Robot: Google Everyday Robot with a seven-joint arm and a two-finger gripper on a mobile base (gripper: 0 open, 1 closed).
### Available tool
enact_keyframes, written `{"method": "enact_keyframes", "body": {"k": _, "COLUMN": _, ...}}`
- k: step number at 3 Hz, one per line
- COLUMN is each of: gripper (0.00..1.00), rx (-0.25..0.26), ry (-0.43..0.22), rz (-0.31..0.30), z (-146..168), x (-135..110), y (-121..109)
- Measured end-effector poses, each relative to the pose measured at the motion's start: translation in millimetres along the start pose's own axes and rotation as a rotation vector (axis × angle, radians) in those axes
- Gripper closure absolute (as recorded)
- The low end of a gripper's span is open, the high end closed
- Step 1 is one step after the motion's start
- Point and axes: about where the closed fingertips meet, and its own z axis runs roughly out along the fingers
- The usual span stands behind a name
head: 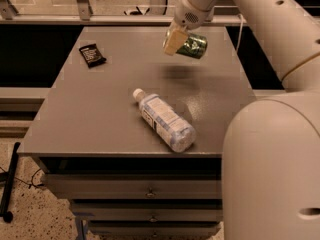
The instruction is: Place green can upright
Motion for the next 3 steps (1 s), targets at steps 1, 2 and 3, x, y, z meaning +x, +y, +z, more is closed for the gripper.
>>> {"method": "enact_keyframes", "body": {"k": 1, "gripper": 1.00, "rx": -0.011, "ry": -0.241, "rz": 0.041, "z": -44.8, "x": -3.5, "y": -2.7}}
{"method": "enact_keyframes", "body": {"k": 2, "gripper": 1.00, "rx": -0.030, "ry": -0.489, "rz": 0.063, "z": -79.1, "x": -8.8, "y": -0.5}}
{"method": "enact_keyframes", "body": {"k": 3, "gripper": 1.00, "rx": -0.049, "ry": -0.728, "rz": 0.092, "z": -99.4, "x": -9.8, "y": -0.5}}
